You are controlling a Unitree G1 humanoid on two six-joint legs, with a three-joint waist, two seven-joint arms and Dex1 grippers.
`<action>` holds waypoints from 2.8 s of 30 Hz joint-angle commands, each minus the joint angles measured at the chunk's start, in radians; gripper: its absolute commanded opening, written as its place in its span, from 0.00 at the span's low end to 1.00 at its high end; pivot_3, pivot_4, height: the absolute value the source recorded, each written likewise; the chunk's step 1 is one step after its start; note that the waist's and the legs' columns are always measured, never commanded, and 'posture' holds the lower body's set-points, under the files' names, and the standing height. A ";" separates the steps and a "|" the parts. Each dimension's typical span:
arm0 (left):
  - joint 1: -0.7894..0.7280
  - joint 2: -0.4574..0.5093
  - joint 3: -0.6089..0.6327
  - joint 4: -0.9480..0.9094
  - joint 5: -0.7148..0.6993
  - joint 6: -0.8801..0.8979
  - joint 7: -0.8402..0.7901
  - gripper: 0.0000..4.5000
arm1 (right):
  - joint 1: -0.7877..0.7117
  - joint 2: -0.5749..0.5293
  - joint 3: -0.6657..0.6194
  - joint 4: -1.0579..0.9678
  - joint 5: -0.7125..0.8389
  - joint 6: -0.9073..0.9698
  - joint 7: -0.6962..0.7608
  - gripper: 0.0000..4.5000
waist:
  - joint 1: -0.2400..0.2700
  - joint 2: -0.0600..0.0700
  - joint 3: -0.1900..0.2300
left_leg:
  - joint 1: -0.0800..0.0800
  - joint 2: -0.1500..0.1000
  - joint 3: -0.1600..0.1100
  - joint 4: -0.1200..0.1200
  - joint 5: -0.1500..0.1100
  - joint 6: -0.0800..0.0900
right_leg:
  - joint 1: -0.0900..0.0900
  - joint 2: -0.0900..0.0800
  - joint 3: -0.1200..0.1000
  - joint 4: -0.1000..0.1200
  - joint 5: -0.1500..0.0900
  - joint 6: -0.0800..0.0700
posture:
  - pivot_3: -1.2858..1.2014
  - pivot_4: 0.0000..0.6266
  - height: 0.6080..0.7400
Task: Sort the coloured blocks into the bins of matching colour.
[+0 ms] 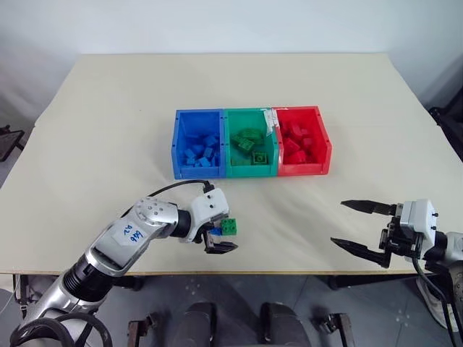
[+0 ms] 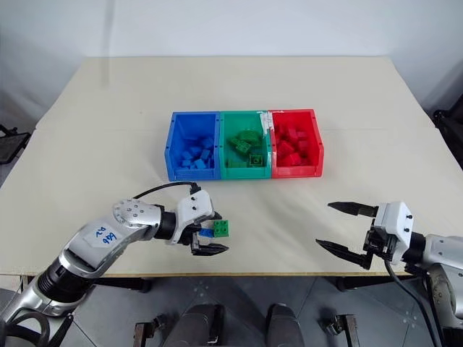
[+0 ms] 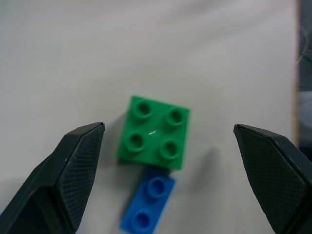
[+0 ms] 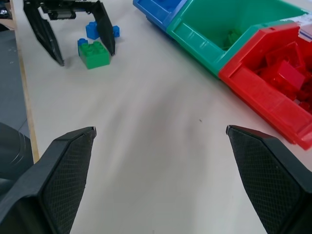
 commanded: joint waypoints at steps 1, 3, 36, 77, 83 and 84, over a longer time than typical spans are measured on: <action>0.018 0.029 -0.010 -0.018 0.030 -0.023 -0.013 1.00 | -0.004 -0.013 -0.015 -0.028 0.019 0.001 -0.009 1.00 | 0.000 0.000 0.000 | 0.000 0.000 0.000 0.000 0.000 0.000 | 0.000 0.000 0.000 0.000 0.000 0.000 | 0.52 0.24 1.00; 0.027 0.049 -0.011 -0.017 0.049 -0.036 -0.016 1.00 | -0.017 -0.012 -0.009 -0.022 0.019 0.003 -0.012 1.00 | -0.001 0.000 0.000 | 0.000 0.000 0.000 0.000 0.000 0.000 | 0.000 0.000 0.000 0.000 0.000 0.000 | 0.52 0.24 1.00; -0.306 -0.304 0.305 0.476 0.029 -0.448 0.099 0.32 | -0.020 0.103 -0.126 -0.177 0.155 0.127 -0.333 1.00 | 0.012 -0.001 0.000 | -0.001 -0.002 0.000 0.006 0.001 0.001 | 0.001 -0.001 -0.001 0.003 0.001 0.002 | 0.52 0.24 1.00; 0.598 0.101 0.946 0.285 -0.157 -0.785 -0.282 0.99 | -0.423 0.096 0.249 0.225 0.006 -0.015 0.086 1.00 | -0.009 -0.001 0.000 | -0.002 -0.001 -0.001 0.003 -0.001 0.003 | 0.000 -0.003 -0.002 0.000 0.002 0.003 | 0.52 0.24 1.00; 0.602 0.116 0.777 0.156 -0.151 -0.742 -0.329 0.99 | -0.407 0.067 0.227 0.212 0.003 -0.006 0.096 1.00 | -0.010 -0.001 0.000 | -0.001 0.000 0.000 0.003 -0.002 0.002 | -0.001 -0.003 -0.001 0.000 0.002 0.002 | 0.52 0.24 1.00; 0.590 0.121 0.733 0.128 -0.158 -0.724 -0.343 0.99 | -0.393 0.056 0.222 0.203 0.004 -0.004 0.101 1.00 | -0.009 -0.001 0.000 | -0.002 0.000 0.000 0.003 -0.002 0.002 | -0.001 -0.003 -0.001 -0.001 0.002 0.002 | 0.52 0.24 1.00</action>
